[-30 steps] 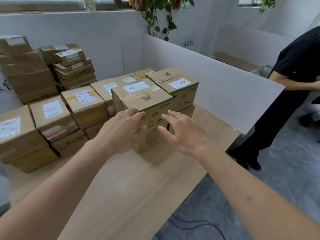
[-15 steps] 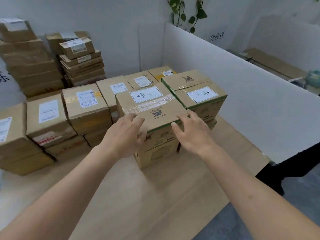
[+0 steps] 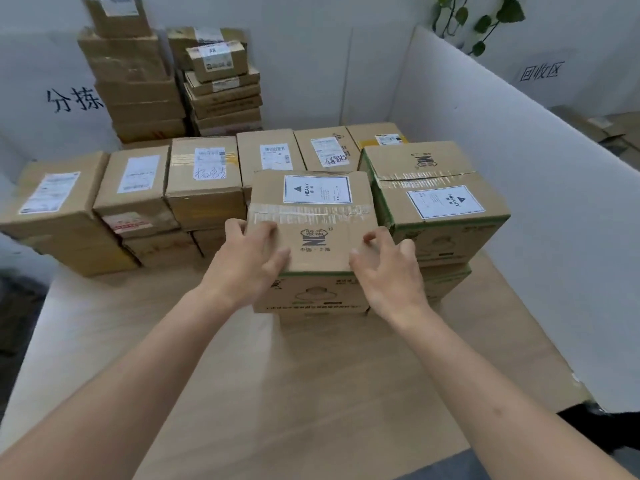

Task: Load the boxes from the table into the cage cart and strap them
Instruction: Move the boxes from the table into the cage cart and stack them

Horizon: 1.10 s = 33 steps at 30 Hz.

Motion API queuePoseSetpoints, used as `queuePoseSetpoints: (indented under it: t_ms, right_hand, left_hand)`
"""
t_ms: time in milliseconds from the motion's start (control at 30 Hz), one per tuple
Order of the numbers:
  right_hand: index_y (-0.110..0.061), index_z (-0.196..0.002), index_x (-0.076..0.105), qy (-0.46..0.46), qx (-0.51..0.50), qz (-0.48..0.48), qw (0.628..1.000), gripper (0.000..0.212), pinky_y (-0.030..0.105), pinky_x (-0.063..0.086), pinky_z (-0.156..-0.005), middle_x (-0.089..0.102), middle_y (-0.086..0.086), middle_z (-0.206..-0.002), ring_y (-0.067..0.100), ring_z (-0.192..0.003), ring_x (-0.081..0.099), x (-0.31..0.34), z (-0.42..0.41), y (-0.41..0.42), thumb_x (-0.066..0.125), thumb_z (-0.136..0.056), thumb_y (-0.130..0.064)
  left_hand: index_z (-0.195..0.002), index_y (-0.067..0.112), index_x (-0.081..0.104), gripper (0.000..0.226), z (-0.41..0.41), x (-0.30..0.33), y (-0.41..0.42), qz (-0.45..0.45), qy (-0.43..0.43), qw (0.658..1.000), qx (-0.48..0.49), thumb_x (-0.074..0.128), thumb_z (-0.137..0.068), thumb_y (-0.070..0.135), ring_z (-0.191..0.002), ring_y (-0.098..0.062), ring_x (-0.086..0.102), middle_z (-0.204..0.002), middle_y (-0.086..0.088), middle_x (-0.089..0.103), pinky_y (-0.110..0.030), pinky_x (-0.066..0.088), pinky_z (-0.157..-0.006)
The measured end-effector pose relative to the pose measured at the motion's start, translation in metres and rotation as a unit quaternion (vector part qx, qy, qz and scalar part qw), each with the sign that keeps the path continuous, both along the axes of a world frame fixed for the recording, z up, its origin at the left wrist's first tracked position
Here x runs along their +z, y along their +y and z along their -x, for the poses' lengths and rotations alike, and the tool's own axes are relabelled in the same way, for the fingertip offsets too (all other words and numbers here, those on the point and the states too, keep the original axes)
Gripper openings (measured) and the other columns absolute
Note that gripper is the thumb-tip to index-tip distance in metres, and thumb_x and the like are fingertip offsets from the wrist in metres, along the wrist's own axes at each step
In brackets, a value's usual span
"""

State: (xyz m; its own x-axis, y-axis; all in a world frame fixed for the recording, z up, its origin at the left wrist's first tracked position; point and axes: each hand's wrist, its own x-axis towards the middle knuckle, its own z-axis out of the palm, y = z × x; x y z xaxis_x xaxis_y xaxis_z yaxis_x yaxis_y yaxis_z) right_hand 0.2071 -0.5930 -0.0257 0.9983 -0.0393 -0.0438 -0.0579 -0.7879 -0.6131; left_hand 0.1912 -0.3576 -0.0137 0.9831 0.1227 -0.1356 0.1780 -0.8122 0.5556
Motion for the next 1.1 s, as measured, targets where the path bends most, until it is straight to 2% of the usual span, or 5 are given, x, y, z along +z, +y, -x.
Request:
queuePoseSetpoints:
  t_ms: [167,300,467,900,1100]
  right_hand:
    - [-0.043,-0.153,0.035,0.021,0.063,-0.055,0.996,0.06,0.039,0.051,-0.097,0.043,0.002,-0.127,0.021,-0.105,0.056,-0.007,-0.005,-0.012,0.055,-0.098,-0.058]
    - [-0.032,-0.162,0.027,0.008,0.084,-0.06,0.995,0.072,0.041,0.049,-0.102,0.049,0.005,-0.135,0.018,-0.113,0.049,-0.004,-0.002,-0.007,0.057,-0.1,-0.05]
    - [-0.035,-0.163,0.022,-0.015,0.11,-0.064,0.992,0.079,0.041,0.053,-0.098,0.046,0.005,-0.134,0.021,-0.11,0.054,0.007,0.014,-0.002,0.059,-0.096,-0.051]
    - [-0.04,-0.161,0.018,-0.07,0.256,-0.085,0.96,0.083,0.028,0.042,-0.085,0.041,0.0,-0.126,0.017,-0.103,0.052,0.038,0.093,0.056,0.064,-0.093,-0.054]
    - [-0.032,-0.166,0.008,-0.067,0.319,-0.073,0.943,0.095,0.026,0.042,-0.084,0.039,0.0,-0.13,0.013,-0.103,0.047,0.037,0.13,0.112,0.064,-0.093,-0.058]
  left_hand:
    - [-0.156,0.055,0.021,0.073,0.006,-0.012,0.009,0.041,0.042,0.998,-0.003,0.056,-0.093,0.069,-0.111,-0.026,0.055,-0.13,-0.006,0.045,-0.038,0.047,-0.092]
    - [-0.159,0.05,0.02,0.078,0.017,-0.013,0.009,0.06,0.019,0.998,0.0,0.06,-0.094,0.065,-0.114,-0.023,0.052,-0.134,-0.006,0.046,-0.031,0.046,-0.086]
    - [-0.16,0.046,0.019,0.084,0.046,-0.004,0.015,0.061,-0.016,0.998,0.022,0.064,-0.092,0.063,-0.11,-0.023,0.054,-0.127,-0.005,0.047,-0.015,0.04,-0.066]
    - [-0.164,0.041,0.01,0.101,0.183,0.024,0.06,0.044,-0.073,0.987,0.133,0.067,-0.086,0.07,-0.121,-0.026,0.051,-0.134,-0.006,0.044,-0.04,0.048,-0.102]
    - [-0.167,0.03,0.004,0.111,0.254,0.027,0.096,0.035,-0.094,0.974,0.203,0.066,-0.085,0.071,-0.14,-0.023,0.041,-0.156,-0.006,0.036,-0.037,0.038,-0.113]
